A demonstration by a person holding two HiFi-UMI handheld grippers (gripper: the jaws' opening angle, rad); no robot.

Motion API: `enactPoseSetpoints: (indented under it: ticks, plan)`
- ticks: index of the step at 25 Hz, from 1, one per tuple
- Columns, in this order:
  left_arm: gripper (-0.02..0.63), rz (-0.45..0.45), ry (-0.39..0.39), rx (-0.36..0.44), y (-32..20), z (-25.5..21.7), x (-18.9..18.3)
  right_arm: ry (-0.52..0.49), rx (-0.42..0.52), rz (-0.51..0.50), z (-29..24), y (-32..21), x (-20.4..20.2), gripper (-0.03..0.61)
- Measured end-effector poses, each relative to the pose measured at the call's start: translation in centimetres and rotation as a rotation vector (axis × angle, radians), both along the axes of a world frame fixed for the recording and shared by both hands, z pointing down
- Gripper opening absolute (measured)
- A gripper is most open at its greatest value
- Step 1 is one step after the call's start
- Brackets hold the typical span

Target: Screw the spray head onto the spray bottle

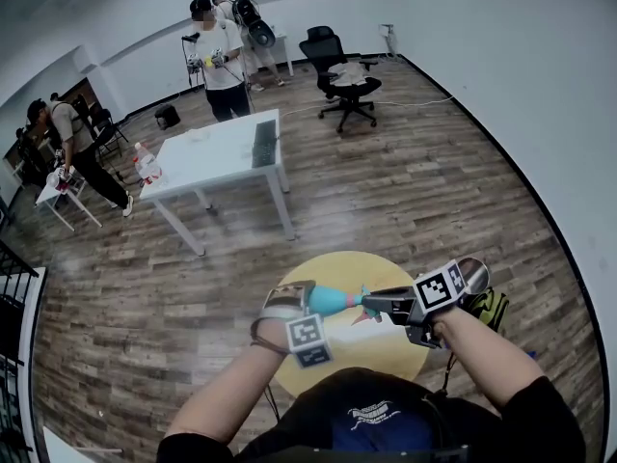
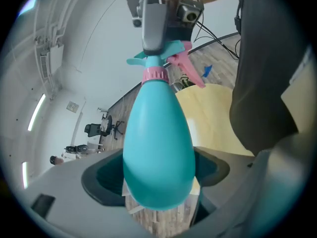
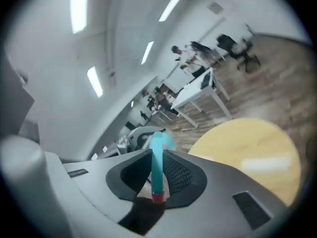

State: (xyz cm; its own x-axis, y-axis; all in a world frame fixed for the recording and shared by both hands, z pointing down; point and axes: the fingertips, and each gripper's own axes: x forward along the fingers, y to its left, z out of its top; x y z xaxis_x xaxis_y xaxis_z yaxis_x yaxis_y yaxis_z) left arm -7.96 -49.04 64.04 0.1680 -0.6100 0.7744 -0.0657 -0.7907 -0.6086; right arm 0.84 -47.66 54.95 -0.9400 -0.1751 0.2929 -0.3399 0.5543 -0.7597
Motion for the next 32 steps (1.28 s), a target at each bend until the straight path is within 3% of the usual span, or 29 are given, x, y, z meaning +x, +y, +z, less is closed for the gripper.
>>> enactPoseSetpoints:
  ticks: [1, 2, 4, 6, 9, 18, 20, 22, 24, 27, 29, 32]
  plan:
    - [0.437, -0.005, 0.011, -0.004, 0.1, 0.0, 0.0, -0.077, -0.100, 0.041, -0.1, -0.1, 0.0, 0.092]
    - [0.436, -0.008, 0.031, -0.025, 0.4, -0.1, 0.1, -0.123, -0.142, 0.068, -0.2, -0.1, 0.1, 0.100]
    - [0.436, -0.007, 0.062, -0.068, 0.8, -0.1, 0.1, -0.110, -0.047, 0.062, -1.2, 0.1, 0.2, 0.131]
    - [0.436, -0.006, 0.085, -0.103, 1.1, 0.0, -0.1, -0.050, 0.145, 0.003, -2.8, 0.3, 0.3, 0.234]
    - [0.437, 0.015, 0.126, -0.161, 1.5, 0.3, -0.2, 0.041, 0.446, -0.099, -4.2, 1.1, 0.9, 0.316]
    - [0.437, 0.140, 0.150, -0.291, 3.4, 0.3, -1.1, 0.631, 1.346, -0.570, -0.6, 5.4, 0.8, 0.319]
    - [0.437, 0.174, 0.133, -0.312, 4.2, 0.7, -0.5, 0.690, 1.512, -0.638, 0.1, 6.2, -0.2, 0.321]
    - [0.437, 0.202, 0.118, -0.324, 4.7, 1.0, 0.1, 0.697, 1.607, -0.690, 0.5, 6.9, -1.2, 0.321]
    - [0.437, 0.212, 0.117, -0.326, 4.8, 0.8, 0.6, 0.694, 1.628, -0.733, 1.0, 7.3, -1.8, 0.318]
    - [0.437, 0.196, 0.118, -0.304, 4.6, 0.4, 1.1, 0.666, 1.544, -0.703, 1.1, 7.0, -1.8, 0.233]
    - [0.436, 0.168, 0.132, -0.279, 4.2, 0.1, 1.3, 0.609, 1.394, -0.603, 0.4, 6.1, -1.6, 0.186]
    - [0.436, 0.094, 0.158, -0.216, 2.9, -0.4, 1.4, 0.471, 1.058, -0.386, -0.6, 3.7, -1.1, 0.140]
